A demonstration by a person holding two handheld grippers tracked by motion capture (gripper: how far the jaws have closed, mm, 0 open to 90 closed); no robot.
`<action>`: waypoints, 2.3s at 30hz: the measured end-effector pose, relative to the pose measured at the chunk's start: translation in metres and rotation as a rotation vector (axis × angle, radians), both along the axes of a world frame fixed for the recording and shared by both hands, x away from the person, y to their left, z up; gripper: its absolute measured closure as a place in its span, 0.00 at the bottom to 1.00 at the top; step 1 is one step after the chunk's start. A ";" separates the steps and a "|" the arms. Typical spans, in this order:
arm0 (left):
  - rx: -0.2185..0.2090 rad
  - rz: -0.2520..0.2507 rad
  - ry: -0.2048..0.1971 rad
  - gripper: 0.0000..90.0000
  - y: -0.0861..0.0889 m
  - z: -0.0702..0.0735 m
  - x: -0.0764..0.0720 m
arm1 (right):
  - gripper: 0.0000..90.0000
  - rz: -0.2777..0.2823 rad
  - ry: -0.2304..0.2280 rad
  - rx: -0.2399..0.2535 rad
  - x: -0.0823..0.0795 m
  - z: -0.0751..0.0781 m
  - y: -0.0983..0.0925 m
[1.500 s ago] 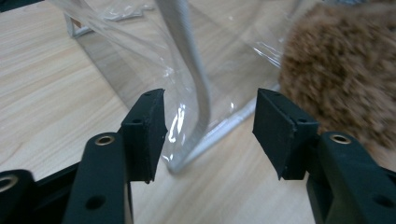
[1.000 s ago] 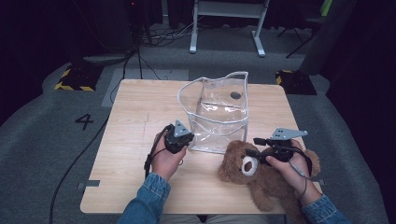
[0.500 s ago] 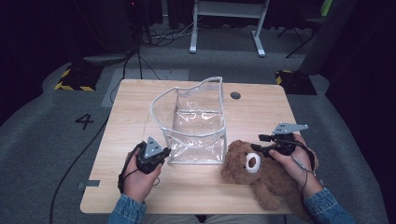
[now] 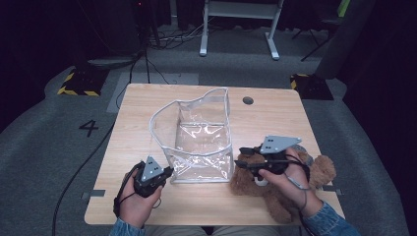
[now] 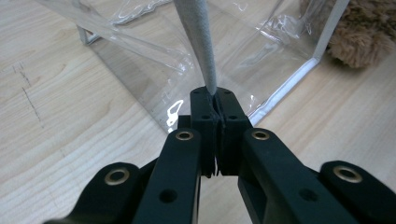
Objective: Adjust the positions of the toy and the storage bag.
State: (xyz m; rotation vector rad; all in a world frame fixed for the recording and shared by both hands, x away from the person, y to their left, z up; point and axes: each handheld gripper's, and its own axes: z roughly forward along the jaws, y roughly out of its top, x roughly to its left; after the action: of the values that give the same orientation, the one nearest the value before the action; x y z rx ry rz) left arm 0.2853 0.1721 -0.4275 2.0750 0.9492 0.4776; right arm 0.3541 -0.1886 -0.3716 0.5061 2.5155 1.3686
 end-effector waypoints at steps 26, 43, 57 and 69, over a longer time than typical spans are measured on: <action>-0.043 -0.134 0.028 0.97 -0.009 0.001 -0.072 | 0.98 0.113 0.067 -0.007 -0.083 -0.005 -0.018; -0.089 -0.128 0.005 0.67 0.001 0.011 -0.080 | 0.64 0.038 0.045 -0.008 -0.085 0.014 -0.056; -0.087 0.015 -0.002 0.56 0.033 0.003 -0.064 | 0.40 -0.176 0.014 -0.333 -0.039 -0.014 -0.093; -0.095 0.035 0.015 0.53 0.032 -0.007 -0.051 | 0.34 -0.049 -0.046 -0.586 -0.026 -0.042 -0.077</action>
State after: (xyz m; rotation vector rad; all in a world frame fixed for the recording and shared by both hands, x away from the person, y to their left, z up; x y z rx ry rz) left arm 0.2340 0.2043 -0.4350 1.9825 0.9996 0.4273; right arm 0.3280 -0.2659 -0.4134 0.3986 2.6675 0.5618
